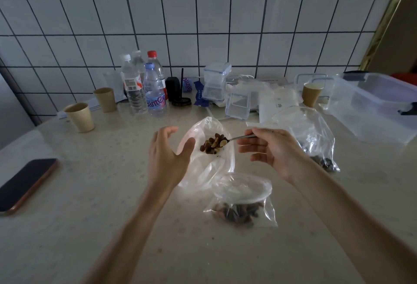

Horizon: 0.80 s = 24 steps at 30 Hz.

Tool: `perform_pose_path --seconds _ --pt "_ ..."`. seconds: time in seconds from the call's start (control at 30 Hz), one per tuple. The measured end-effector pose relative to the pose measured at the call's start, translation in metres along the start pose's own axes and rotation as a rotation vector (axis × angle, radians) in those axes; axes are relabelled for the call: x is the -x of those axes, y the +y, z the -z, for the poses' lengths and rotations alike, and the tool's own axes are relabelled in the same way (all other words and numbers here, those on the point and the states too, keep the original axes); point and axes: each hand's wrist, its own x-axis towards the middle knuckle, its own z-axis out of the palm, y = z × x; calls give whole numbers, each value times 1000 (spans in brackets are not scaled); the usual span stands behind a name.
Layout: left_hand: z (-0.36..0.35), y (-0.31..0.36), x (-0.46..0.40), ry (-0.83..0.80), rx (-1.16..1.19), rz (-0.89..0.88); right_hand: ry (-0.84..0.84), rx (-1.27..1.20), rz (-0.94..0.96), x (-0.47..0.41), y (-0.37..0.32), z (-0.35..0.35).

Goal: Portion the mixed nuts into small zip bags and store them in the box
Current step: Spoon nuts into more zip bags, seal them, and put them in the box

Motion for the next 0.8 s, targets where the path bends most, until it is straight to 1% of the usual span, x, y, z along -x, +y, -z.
perform_pose_path --seconds 0.07,0.13,0.2,0.27,0.33,0.37,0.47,0.53,0.6,0.7,0.8 --pt "7 13 14 58 -30 -157 -13 -10 19 11 -3 8" --pt "11 24 30 12 -48 -253 -22 -22 35 23 -5 17" --pt "12 32 45 -113 -79 -217 -32 -27 46 35 -4 29" --pt "10 35 58 -242 -183 -135 -36 -25 48 49 -1 39" --pt "4 35 66 -339 -266 -103 -40 -14 44 62 5 48" --pt "1 35 68 -376 -273 -88 -45 -5 42 68 9 51" --pt "-4 35 71 -437 -185 -33 -63 59 43 84 20 60" --pt "-5 36 72 -447 -114 -29 -51 150 67 91 24 62" --pt "-5 37 72 -456 -7 0 -30 256 145 95 27 63" --pt "-3 38 72 -457 100 42 -18 511 351 100 27 65" --pt "0 38 74 -429 147 55 -71 863 558 110 20 67"
